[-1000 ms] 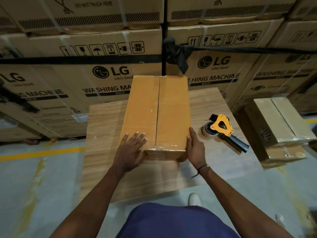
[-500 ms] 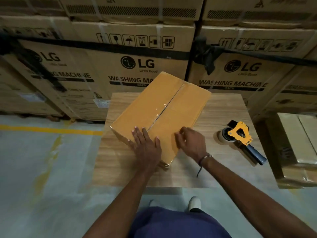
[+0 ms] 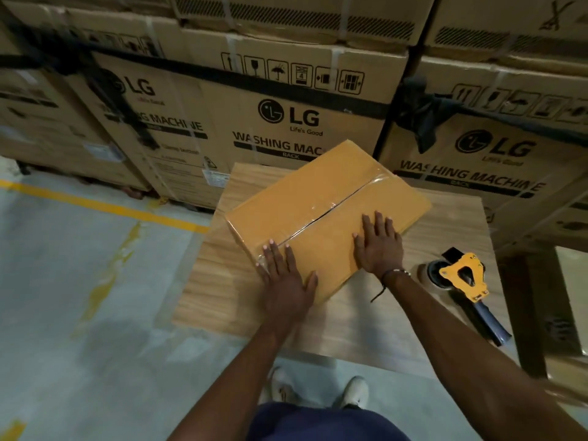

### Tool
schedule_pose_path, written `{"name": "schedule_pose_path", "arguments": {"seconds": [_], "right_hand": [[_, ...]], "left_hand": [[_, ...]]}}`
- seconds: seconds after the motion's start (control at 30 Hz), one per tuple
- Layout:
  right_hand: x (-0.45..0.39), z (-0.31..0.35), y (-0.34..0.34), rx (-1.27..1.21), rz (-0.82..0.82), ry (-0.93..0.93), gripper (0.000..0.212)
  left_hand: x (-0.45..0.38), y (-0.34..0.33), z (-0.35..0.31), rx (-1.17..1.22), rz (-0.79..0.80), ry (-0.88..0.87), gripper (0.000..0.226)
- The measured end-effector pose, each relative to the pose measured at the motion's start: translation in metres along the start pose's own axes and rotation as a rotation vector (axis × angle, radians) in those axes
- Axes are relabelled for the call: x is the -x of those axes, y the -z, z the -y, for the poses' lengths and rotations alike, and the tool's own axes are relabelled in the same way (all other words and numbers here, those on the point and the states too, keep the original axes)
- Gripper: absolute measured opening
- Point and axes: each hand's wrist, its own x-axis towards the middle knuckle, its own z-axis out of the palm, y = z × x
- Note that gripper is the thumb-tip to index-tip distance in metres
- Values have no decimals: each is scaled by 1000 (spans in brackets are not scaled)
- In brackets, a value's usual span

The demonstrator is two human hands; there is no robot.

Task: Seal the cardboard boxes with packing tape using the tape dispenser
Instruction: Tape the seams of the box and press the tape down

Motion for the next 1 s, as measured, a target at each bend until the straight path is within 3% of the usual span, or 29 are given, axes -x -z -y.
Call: {"name": "schedule_pose_path", "arguments": {"seconds": [0.27, 0.43, 0.57, 0.73, 0.87, 1.0], "right_hand": [[94, 21, -20, 139, -10, -59, 81], [117, 29, -14, 207, 45, 42, 76], [92, 14, 11, 69, -59, 65, 60], [16, -32, 42, -38, 17, 117, 63], [-18, -65, 39, 47, 174, 33, 67], [-2, -60, 30, 37, 154, -11, 69]], "left_hand": [[-61, 35, 88, -248, 126, -377, 89], [-85, 48, 74, -328, 139, -237, 70], [-52, 32, 13, -67, 136, 17, 71], [15, -7, -58, -5, 120, -55, 85], [14, -12, -59, -80, 149, -47, 89], [1, -8, -38, -115, 214, -94, 88]]}}
